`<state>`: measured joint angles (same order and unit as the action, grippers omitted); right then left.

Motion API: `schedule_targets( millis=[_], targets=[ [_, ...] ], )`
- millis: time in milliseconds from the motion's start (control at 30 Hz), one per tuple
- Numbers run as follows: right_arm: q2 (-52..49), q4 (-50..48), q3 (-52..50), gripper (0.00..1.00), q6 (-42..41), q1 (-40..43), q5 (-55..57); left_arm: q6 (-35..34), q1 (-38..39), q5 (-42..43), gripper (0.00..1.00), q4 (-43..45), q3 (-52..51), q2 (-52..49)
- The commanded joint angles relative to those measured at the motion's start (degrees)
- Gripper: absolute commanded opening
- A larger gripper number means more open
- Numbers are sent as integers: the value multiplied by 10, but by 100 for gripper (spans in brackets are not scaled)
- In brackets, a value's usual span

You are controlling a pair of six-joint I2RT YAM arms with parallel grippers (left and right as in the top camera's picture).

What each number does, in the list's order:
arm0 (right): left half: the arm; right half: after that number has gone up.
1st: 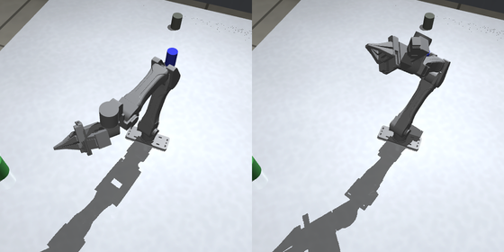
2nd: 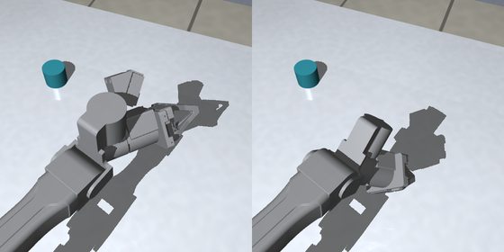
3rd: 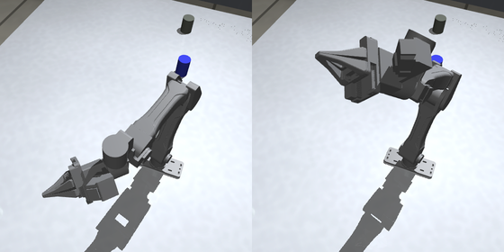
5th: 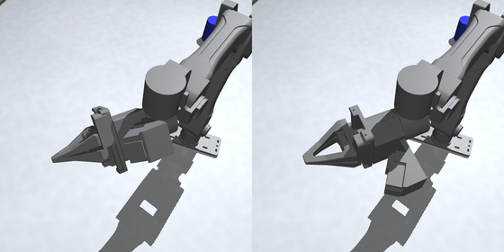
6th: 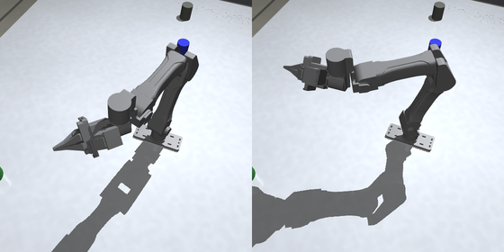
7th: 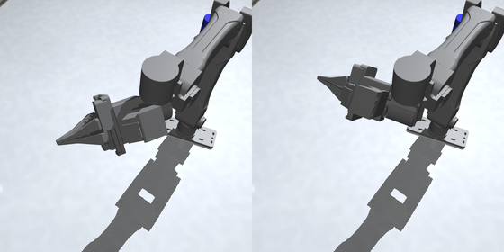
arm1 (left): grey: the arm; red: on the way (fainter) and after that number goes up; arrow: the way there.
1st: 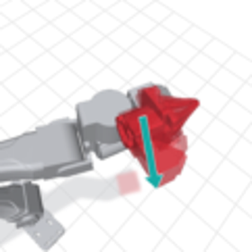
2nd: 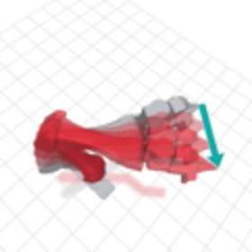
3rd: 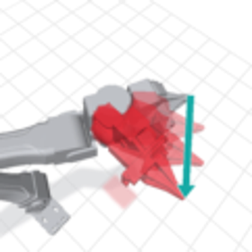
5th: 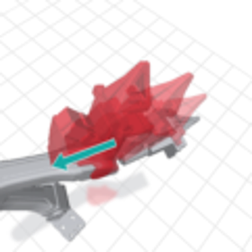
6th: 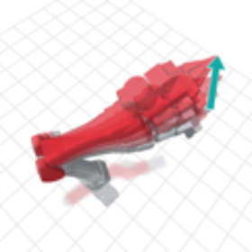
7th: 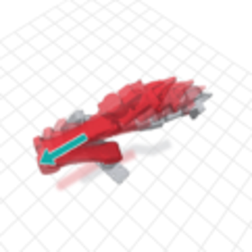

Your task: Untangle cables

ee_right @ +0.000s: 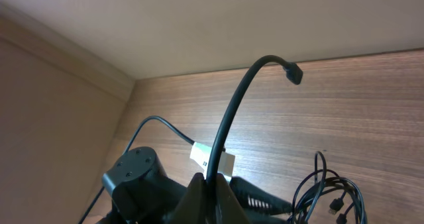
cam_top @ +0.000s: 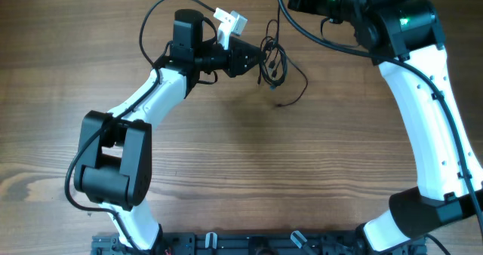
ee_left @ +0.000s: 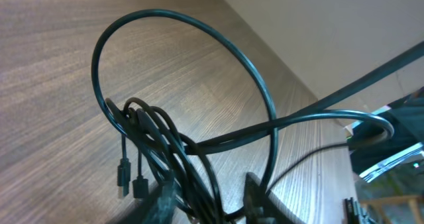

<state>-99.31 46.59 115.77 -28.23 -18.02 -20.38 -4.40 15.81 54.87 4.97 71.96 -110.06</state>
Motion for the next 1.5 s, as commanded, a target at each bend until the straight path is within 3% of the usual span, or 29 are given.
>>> schedule_targets(
  millis=[0, 467, 867, 1100, 1133, 1167, 1233, 1267, 1467],
  targets=[
    [5, -7, 9, 5, -3, -1, -16, 5, 4, -5, 4, 2, 3, -3],
    [5, -2, 9, 5, 0, -1, -15, -12, 2, -40, 4, 3, 3, -2],
    [5, 71, 9, 5, 11, -1, 110, -51, -74, -17, 4, 0, 3, 15],
    [3, 114, -10, 6, 13, -1, 142, -51, -77, -18, 4, 0, 3, 51],
    [2, 119, -13, 14, 13, -1, 142, -51, -77, -18, 4, 0, 3, 56],
    [0, 126, -15, 33, 13, -1, 142, -51, -76, -18, 4, 0, 3, 62],
    [-4, 141, -15, 60, 13, -1, 142, -51, -74, -18, 4, -1, 3, 70],
    [-7, 146, -15, 66, 13, -1, 142, -51, -74, -18, 4, -3, 3, 73],
    [-26, 163, -15, 70, 13, -1, 144, -51, -75, -18, 4, -31, 3, 102]
  ],
)
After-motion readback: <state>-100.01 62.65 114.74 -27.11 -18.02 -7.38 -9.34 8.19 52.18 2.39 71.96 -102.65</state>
